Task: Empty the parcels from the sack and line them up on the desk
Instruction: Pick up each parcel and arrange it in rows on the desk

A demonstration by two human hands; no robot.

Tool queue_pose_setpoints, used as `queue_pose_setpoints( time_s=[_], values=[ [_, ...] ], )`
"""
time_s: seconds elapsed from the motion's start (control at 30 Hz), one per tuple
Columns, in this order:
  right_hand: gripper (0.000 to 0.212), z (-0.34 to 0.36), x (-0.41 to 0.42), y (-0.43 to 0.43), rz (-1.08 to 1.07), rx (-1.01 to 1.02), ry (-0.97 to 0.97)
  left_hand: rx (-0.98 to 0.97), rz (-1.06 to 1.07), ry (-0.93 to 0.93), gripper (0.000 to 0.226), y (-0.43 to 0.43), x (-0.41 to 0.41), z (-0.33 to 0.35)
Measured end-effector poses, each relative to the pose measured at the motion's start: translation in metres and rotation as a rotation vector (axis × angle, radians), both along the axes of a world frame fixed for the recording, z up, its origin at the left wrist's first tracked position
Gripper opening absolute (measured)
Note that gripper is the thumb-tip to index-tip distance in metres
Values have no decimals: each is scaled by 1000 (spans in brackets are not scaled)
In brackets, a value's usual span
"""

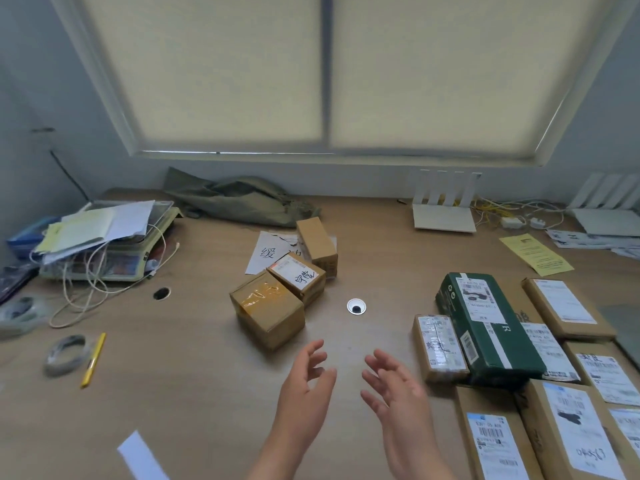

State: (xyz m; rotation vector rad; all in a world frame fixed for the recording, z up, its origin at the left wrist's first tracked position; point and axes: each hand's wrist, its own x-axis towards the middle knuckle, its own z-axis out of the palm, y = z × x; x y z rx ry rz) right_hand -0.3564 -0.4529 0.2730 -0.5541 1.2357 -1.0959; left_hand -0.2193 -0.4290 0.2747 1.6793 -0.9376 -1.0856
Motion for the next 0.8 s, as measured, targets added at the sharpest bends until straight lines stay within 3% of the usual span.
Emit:
queue_pose_setpoints(
  time_s=[0.37, 0.67, 0.8],
  values=[
    [25, -6, 77, -44, 141, -2, 35, 30, 80, 20, 43, -31, 79, -11],
    [38, -49, 161, -107, 192, 45, 337, 105, 110, 85, 47, -87, 182, -51],
    [48, -62, 183, -134, 220, 12, 503, 164, 25, 145, 63, -106, 204, -68]
  ],
)
